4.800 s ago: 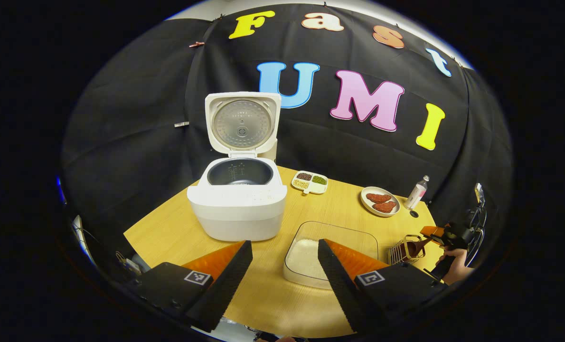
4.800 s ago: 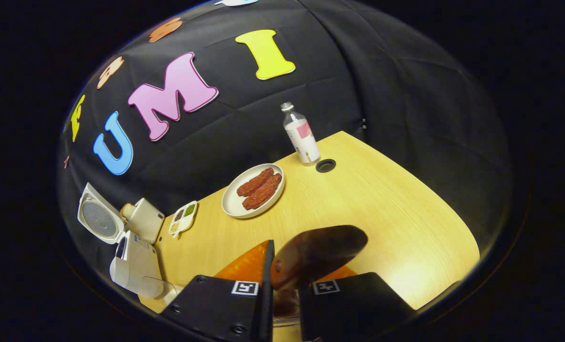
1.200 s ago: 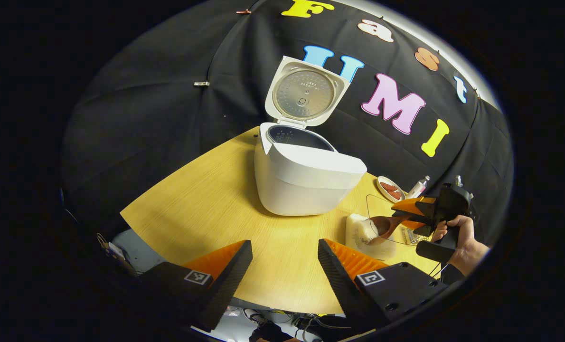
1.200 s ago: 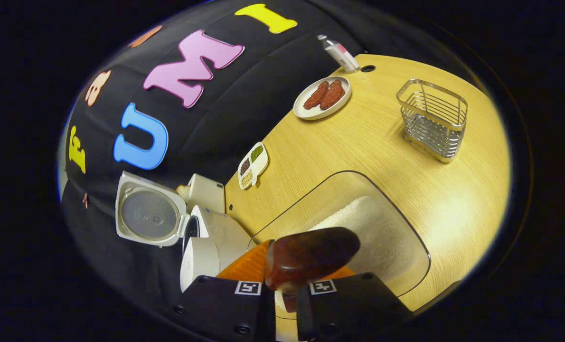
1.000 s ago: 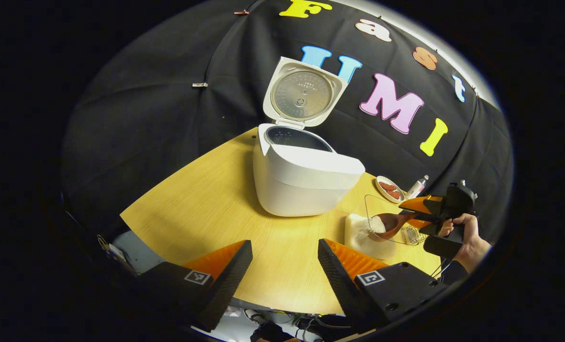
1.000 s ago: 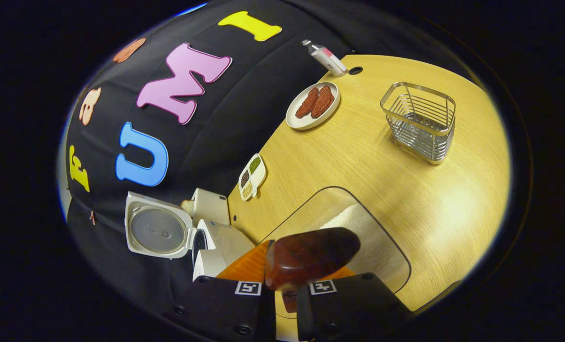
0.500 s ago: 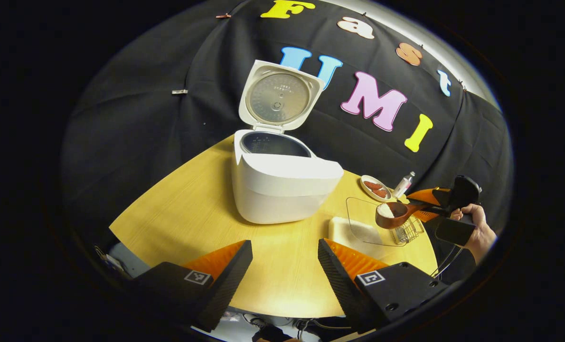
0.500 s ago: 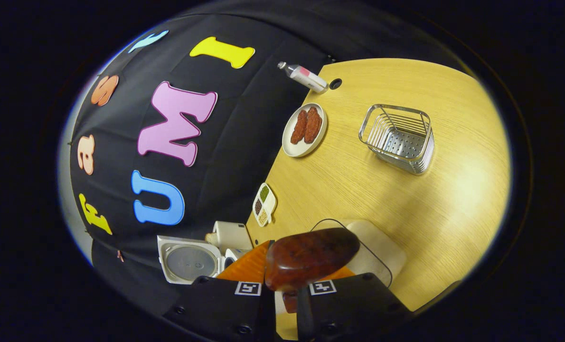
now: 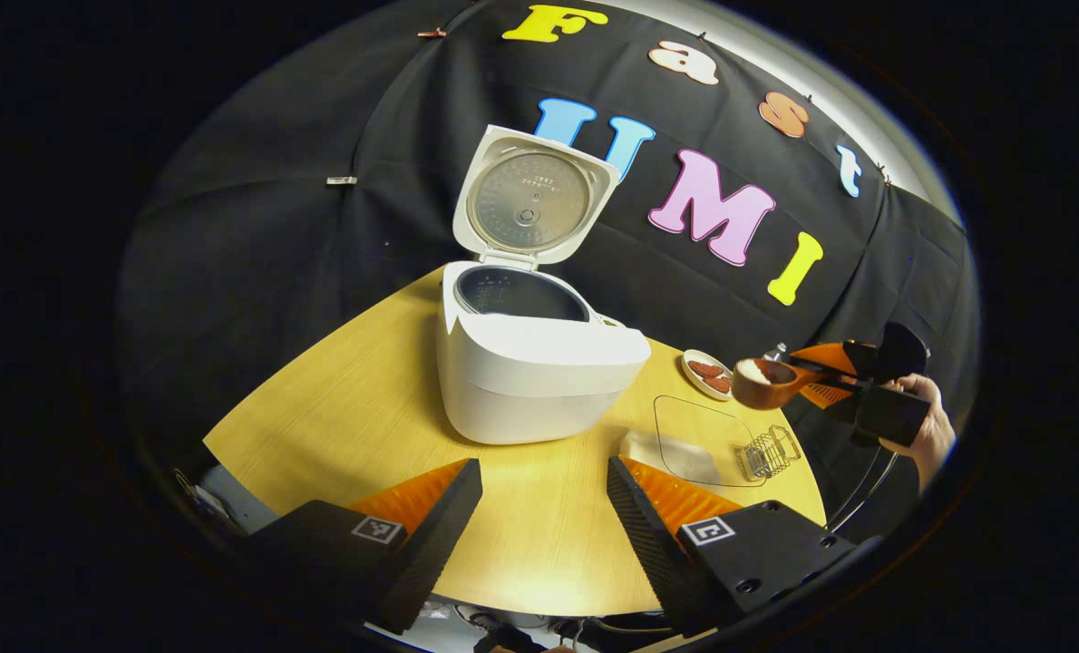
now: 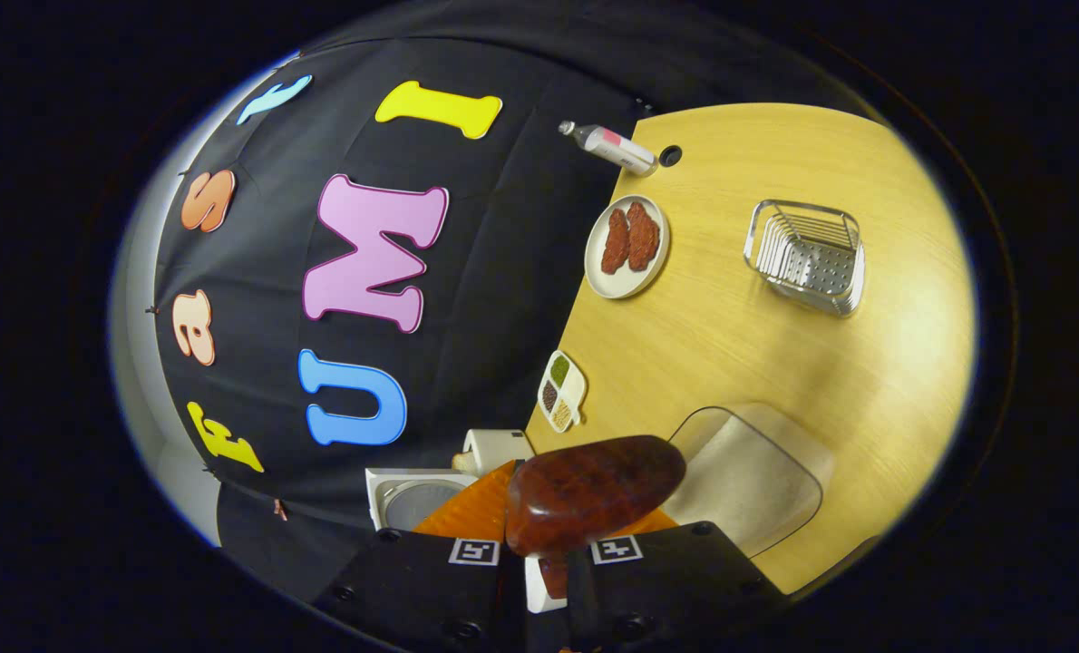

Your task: Close the left gripper, press the button to open the rice cooker; take a wooden spoon from the chopstick holder with the right hand, scoop a spoonful of rice and pour it into the rice cooker, then put the wooden spoon back into the chopstick holder.

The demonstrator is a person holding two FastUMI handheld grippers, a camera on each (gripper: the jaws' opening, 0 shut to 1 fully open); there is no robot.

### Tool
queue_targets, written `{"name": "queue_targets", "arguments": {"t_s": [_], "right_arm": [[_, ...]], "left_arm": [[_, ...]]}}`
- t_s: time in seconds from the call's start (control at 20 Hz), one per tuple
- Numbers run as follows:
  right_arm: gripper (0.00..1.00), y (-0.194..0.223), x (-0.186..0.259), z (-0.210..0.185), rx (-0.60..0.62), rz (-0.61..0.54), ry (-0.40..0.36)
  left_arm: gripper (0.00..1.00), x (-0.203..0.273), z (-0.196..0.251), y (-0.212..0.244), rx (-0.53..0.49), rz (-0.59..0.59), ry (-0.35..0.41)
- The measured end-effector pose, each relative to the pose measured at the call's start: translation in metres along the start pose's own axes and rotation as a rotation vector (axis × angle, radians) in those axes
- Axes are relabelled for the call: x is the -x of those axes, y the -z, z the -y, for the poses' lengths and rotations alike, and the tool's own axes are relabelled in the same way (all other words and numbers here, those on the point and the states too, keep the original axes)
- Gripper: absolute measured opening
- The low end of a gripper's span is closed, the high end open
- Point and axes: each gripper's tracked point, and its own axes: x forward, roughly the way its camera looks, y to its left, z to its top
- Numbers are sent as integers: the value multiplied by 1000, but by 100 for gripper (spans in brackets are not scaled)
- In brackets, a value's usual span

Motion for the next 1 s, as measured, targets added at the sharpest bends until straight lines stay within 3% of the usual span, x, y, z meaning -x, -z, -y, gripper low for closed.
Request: {"name": "queue_targets", "arguments": {"t_s": [0.05,0.1,0.35,0.8,1.0], "right_arm": [[17,4,-3,-12,-4,-10,-18],[22,8,-7,-23,2,-16,-33],[22,37,-31,-74,63,-55,-93],[22,123,-94,-119,133,-165,-115],[21,160,-123,-137,274,-188,-126]], "left_arm": [[96,0,-5,-3,8,6,-11],[96,1,-10,-4,17,12,-21],[96,3,-33,-16,63,33,-58],[96,2,-72,-32,92,59,-116],[96,1,-86,-37,105,60,-134]]}}
